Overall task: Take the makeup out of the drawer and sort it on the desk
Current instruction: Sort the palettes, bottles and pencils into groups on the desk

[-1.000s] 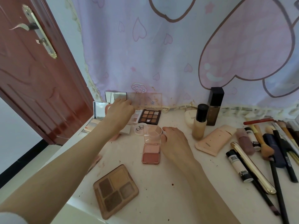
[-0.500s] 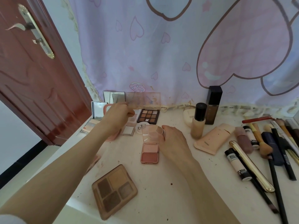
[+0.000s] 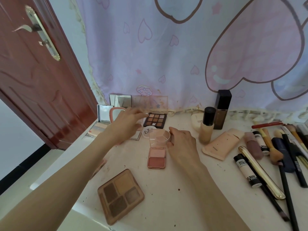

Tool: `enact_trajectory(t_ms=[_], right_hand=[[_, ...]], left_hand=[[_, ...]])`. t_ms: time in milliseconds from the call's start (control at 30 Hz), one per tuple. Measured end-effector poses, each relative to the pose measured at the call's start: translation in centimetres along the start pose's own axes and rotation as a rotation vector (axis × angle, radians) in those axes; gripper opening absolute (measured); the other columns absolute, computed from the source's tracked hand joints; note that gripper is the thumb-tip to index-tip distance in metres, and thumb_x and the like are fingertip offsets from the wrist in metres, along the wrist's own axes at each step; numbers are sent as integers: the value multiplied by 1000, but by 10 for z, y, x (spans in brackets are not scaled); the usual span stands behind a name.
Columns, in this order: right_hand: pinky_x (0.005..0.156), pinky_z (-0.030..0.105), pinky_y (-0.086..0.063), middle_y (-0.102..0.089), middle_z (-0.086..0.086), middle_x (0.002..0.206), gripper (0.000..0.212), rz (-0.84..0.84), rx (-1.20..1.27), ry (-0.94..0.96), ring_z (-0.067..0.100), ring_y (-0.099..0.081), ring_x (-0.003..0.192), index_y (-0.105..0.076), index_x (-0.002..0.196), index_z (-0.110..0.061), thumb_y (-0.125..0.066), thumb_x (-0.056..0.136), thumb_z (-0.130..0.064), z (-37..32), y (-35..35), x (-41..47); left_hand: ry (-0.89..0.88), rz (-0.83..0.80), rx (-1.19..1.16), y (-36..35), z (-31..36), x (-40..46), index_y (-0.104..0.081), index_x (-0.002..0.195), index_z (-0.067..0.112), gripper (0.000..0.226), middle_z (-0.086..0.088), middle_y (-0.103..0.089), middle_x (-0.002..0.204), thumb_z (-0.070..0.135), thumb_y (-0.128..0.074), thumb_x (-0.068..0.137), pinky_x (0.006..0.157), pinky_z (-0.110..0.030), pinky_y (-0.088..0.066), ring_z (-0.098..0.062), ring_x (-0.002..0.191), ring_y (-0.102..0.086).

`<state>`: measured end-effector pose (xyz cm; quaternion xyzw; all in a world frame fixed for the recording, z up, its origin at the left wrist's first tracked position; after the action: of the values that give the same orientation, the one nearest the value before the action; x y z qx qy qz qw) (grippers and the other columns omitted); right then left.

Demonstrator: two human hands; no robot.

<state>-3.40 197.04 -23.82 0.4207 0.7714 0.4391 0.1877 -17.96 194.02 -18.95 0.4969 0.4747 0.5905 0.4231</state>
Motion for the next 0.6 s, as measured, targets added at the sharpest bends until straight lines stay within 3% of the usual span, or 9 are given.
enact_trajectory(t_ms=[167,367,600], right_hand=[[106,32,-23,-47,4,138,54,-2,19,19,20,-30,133,-31,143,-19,-48,92,-17,-1,-2,2],[107,31,-23,-44,5,140,55,9,36,24,21,-29,134,-29,144,-19,-47,93,-18,0,-2,5],[104,31,-26,-47,5,138,51,57,40,10,21,-34,131,-33,142,-18,-47,94,-19,4,-1,8]], left_hand=[[-82,-277,59,-34,16,-9,-21,145,30,71,11,-35,144,23,-62,86,95,-33,-21,-18,125,-23],[16,-303,-43,-34,15,-6,-23,143,35,70,-6,-37,130,23,-62,87,101,-37,-24,-24,122,-25],[25,-298,-55,-26,20,-15,-19,145,35,72,-3,-38,135,23,-62,87,97,-34,-24,-22,122,-27]])
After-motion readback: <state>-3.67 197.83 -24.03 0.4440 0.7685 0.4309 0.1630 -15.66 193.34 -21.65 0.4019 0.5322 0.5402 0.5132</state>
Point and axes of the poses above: each hand's wrist, its own x-axis towards the middle knuckle, its own y-axis out of the back of the hand, z = x × y, the point moved 10 cm from there along x, towards the middle knuckle
